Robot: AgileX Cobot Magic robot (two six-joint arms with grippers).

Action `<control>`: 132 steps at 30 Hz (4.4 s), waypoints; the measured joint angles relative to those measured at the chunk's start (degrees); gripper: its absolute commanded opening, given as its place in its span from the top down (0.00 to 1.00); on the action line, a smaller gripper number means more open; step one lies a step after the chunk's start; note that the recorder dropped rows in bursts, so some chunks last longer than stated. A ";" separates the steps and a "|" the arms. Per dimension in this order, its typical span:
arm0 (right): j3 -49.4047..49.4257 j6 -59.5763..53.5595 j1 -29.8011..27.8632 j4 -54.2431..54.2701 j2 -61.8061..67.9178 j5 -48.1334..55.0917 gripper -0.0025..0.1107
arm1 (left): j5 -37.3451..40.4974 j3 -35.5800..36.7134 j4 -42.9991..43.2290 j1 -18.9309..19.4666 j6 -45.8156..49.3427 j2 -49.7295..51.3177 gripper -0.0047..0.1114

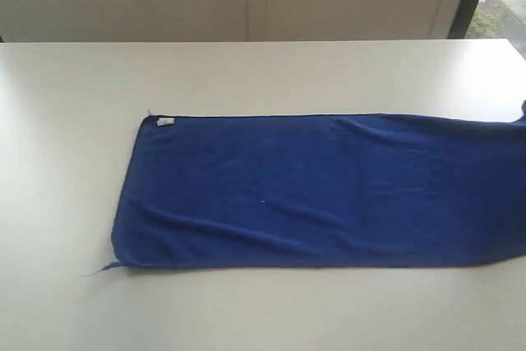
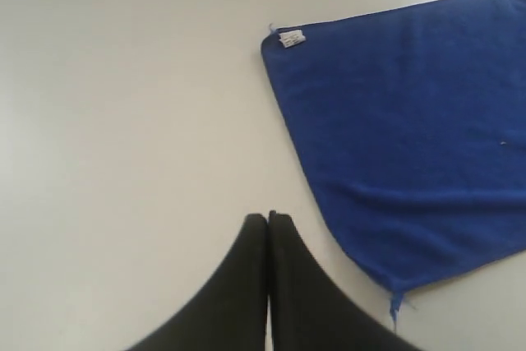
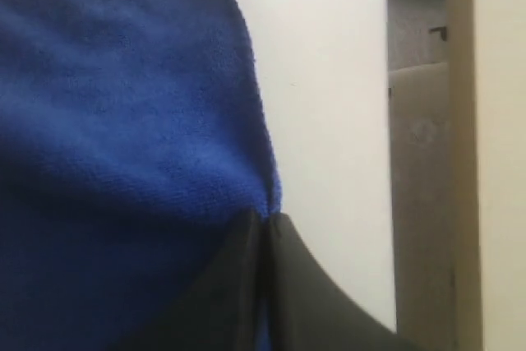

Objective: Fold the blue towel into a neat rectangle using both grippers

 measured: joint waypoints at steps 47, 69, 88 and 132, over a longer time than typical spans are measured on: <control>-23.69 -6.24 57.14 29.70 15.80 -8.06 0.98 | 0.00 0.00 0.00 0.00 0.00 0.00 0.96; -24.99 -17.66 59.53 44.80 21.72 -9.61 0.46 | 0.00 0.00 0.00 0.00 0.00 0.00 0.96; -27.24 -40.91 42.71 31.52 16.88 15.64 0.94 | 0.00 0.00 0.00 0.00 0.00 0.00 0.96; -30.78 -21.83 41.06 23.22 22.76 30.07 0.21 | 0.00 0.00 0.00 0.00 0.09 0.00 0.96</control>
